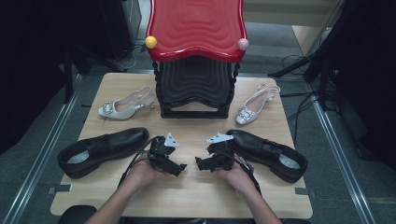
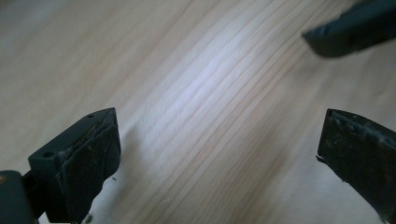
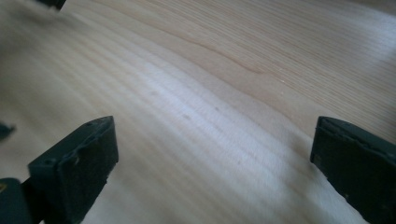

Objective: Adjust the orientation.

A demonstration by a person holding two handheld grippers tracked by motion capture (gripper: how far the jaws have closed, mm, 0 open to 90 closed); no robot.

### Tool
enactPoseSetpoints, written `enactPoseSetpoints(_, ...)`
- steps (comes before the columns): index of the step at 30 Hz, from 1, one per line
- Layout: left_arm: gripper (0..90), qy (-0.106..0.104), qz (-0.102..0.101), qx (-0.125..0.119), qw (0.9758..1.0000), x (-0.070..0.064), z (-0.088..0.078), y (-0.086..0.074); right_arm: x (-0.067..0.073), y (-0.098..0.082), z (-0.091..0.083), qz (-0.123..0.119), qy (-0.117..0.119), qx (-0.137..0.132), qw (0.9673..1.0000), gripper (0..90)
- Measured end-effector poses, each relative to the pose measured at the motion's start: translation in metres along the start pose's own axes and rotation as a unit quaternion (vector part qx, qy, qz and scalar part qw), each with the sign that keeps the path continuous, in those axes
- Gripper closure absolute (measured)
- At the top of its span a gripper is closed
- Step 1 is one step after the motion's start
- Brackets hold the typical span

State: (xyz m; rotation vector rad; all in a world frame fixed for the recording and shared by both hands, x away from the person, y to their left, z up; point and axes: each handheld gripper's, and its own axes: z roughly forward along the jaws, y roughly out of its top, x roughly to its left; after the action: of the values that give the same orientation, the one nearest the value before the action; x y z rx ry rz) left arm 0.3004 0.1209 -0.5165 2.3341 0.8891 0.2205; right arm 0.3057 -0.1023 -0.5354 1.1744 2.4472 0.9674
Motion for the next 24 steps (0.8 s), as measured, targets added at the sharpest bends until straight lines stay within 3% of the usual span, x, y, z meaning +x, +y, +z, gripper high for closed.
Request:
enactPoseSetpoints(2, 11.6, 0.002, 0.007, -0.006, 1.0000, 0.004, -0.012, 0.008, 0.005, 0.000, -0.011, -0.025, 0.001, -0.011, 0.9996, 3.5)
enactPoseSetpoints(3, 14.4, 0.002, 0.007, -0.006, 1.0000, 0.004, -0.012, 0.008, 0.005, 0.000, -0.011, -0.025, 0.001, -0.011, 0.9996, 3.5)
enactPoseSetpoints(4, 14.7, -0.007, 0.008, -0.026, 0.9996, 0.005, -0.022, 0.010, 0.009, 0.001, -0.021, -0.041, 0.018, -0.028, 0.9986, 3.0)
enactPoseSetpoints(5, 16.0, -0.007, 0.008, -0.026, 0.9996, 0.005, -0.022, 0.010, 0.011, 0.002, -0.026, -0.044, 0.029, -0.034, 0.9980, 2.2)
enactPoseSetpoints(6, 16.0, -0.011, 0.009, -0.038, 0.9992, 0.005, -0.026, 0.009, 0.011, 0.002, -0.026, -0.044, 0.029, -0.034, 0.9980, 2.2)
enactPoseSetpoints(7, 21.8, -0.014, 0.016, -0.034, 0.9992, 0.006, -0.030, 0.005, 0.011, 0.001, -0.034, -0.043, 0.059, -0.041, 0.9965, 0.3)
enactPoseSetpoints(8, 22.5, -0.013, 0.022, -0.036, 0.9990, 0.005, -0.030, 0.002, 0.010, 0.000, -0.037, -0.039, 0.074, -0.040, 0.9957, 0.2)
enactPoseSetpoints(11, 36.8, -0.029, 0.034, -0.044, 0.9980, 0.004, -0.033, -0.003, 0.006, -0.001, -0.042, -0.027, 0.091, -0.047, 0.9943, 0.2)
enactPoseSetpoints(15, 36.7, -0.022, 0.031, -0.043, 0.9984, 0.001, -0.035, -0.004, -0.002, -0.003, -0.053, -0.028, 0.092, -0.057, 0.9937, 0.2)
enactPoseSetpoints(18, 35.1, -0.035, 0.032, -0.029, 0.9984, 0.001, -0.035, -0.006, -0.008, -0.002, -0.056, -0.017, 0.092, -0.068, 0.9933, 2.7)
enactPoseSetpoints(19, 34.7, -0.064, 0.016, -0.026, 0.9975, 0.002, -0.038, -0.006, -0.010, -0.002, -0.057, -0.012, 0.087, -0.071, 0.9936, 9.2)
enactPoseSetpoints(20, 34.7, -0.072, 0.008, -0.031, 0.9969, 0.002, -0.040, -0.006, -0.011, -0.003, -0.058, -0.014, 0.088, -0.070, 0.9936, 14.0)
enactPoseSetpoints(21, 34.7, -0.072, 0.008, -0.031, 0.9969, 0.002, -0.040, -0.006, -0.011, -0.003, -0.058, -0.014, 0.088, -0.070, 0.9936, 14.0)
enactPoseSetpoints(24, 34.7, -0.064, 0.016, -0.038, 0.9971, 0.000, -0.046, -0.006, -0.007, 0.001, -0.057, -0.032, 0.100, -0.049, 0.9933, 26.0)
